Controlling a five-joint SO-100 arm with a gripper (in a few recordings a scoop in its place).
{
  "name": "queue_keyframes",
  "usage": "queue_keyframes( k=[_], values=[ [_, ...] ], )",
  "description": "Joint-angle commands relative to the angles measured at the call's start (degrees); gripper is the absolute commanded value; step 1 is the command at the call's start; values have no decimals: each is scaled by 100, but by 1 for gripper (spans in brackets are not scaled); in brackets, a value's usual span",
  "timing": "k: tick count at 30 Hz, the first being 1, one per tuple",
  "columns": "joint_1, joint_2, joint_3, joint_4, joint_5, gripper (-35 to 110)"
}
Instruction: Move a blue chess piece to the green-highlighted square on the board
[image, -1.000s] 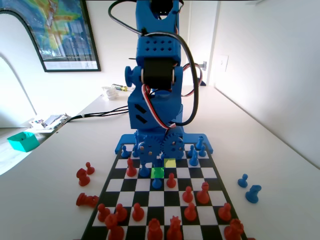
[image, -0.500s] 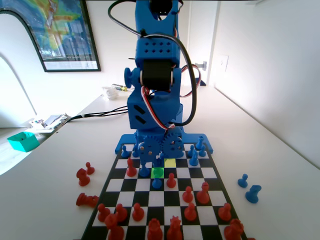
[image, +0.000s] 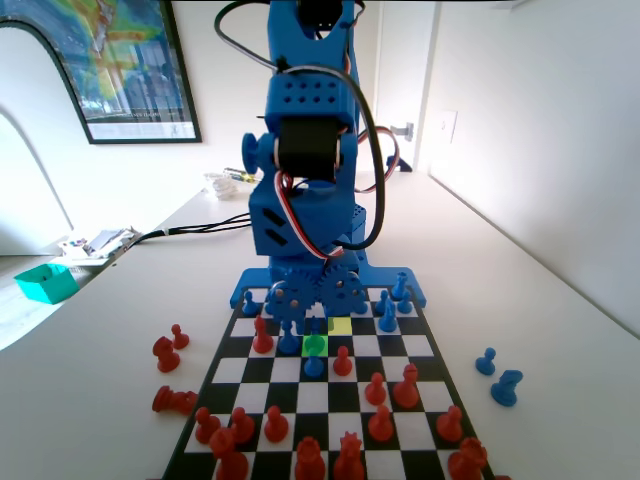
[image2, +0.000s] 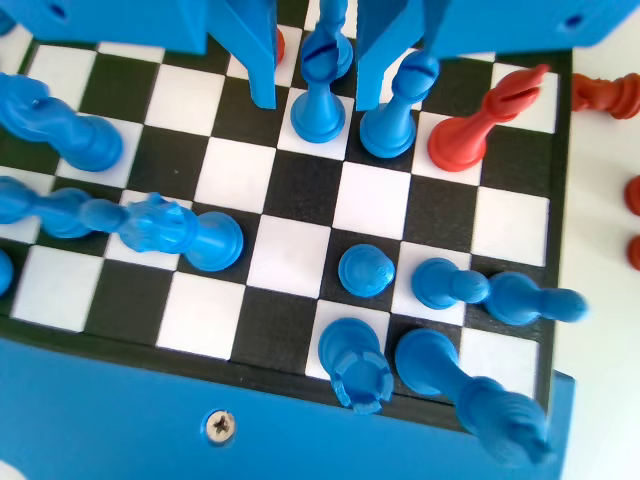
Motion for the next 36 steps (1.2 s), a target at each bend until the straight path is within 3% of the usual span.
queue_keyframes(
  k=[1,13,19,36],
  values=[
    [62,387,-562,668,-62,14],
    [-53,1934,-1441,2030,246,1],
    [-132,3076,-1547,2698,352,1],
    [-413,7269,-378,4412,44,1]
  ],
)
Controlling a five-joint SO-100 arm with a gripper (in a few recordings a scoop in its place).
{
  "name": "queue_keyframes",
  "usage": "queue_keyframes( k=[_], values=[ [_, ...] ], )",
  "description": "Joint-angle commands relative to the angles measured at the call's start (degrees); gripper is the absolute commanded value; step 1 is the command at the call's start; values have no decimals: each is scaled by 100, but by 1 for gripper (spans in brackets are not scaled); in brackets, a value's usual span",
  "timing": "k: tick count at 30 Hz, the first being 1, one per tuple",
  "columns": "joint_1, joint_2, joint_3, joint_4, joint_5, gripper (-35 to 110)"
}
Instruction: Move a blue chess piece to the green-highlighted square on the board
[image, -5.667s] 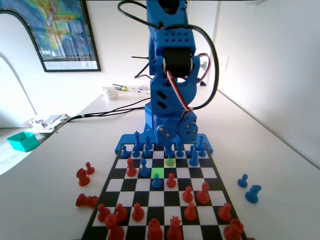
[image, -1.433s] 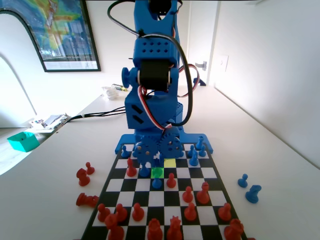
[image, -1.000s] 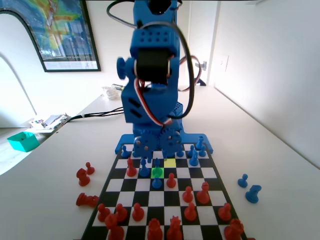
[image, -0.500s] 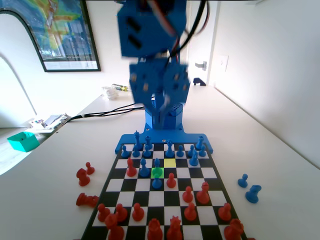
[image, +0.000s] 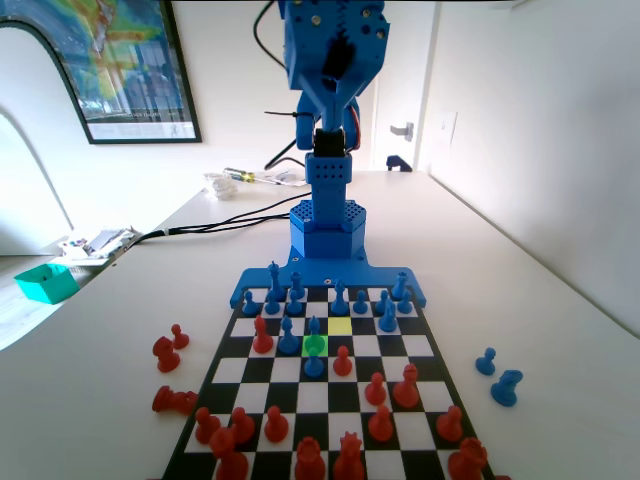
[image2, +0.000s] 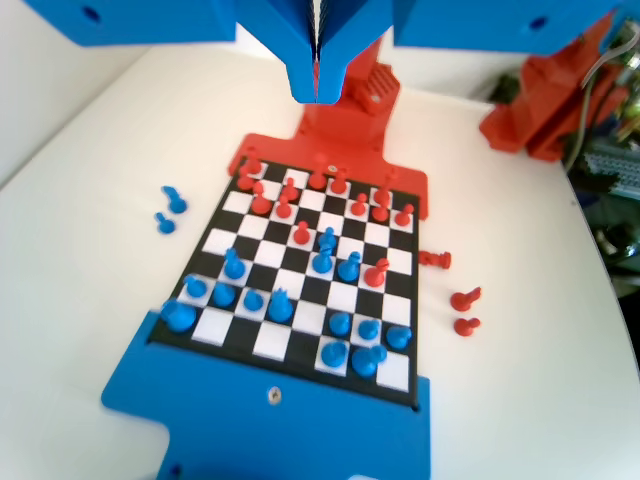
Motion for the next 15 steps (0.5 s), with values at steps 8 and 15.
queue_keyframes(
  k=[8,15],
  values=[
    [18,2153,1020,0,-18,1],
    [35,2856,1055,-185,18,1]
  ],
)
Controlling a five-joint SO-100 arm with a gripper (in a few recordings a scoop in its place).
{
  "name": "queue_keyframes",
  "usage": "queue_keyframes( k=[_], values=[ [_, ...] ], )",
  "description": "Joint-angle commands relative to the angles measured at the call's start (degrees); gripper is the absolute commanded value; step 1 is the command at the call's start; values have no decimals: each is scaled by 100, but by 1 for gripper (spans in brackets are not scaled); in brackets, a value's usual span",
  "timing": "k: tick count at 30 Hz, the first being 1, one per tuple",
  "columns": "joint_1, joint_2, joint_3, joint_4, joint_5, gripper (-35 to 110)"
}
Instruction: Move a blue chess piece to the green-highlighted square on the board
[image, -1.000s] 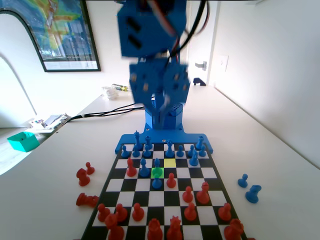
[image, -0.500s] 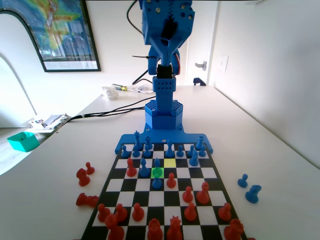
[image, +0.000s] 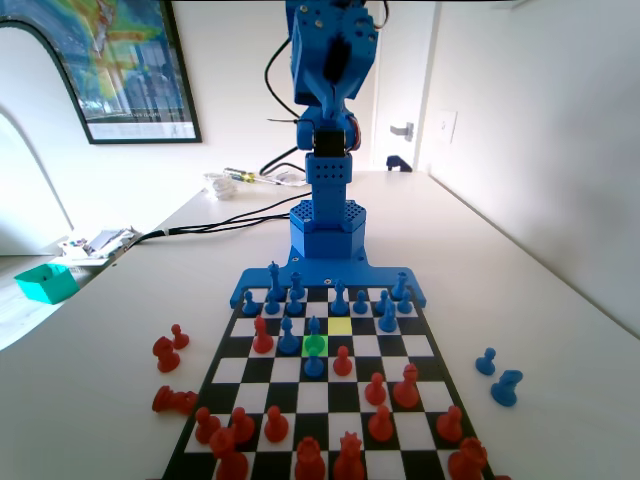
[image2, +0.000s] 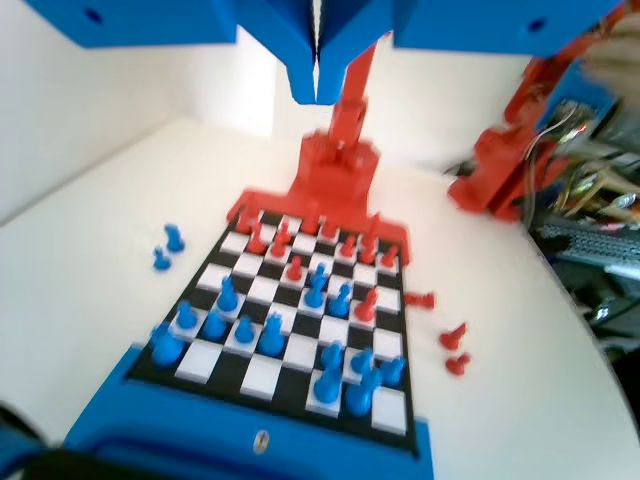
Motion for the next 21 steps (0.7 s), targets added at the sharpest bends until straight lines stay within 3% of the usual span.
queue_keyframes(
  k=[1,21],
  values=[
    [18,501,-9,-132,9,1],
    [88,677,9,-176,26,4]
  ],
)
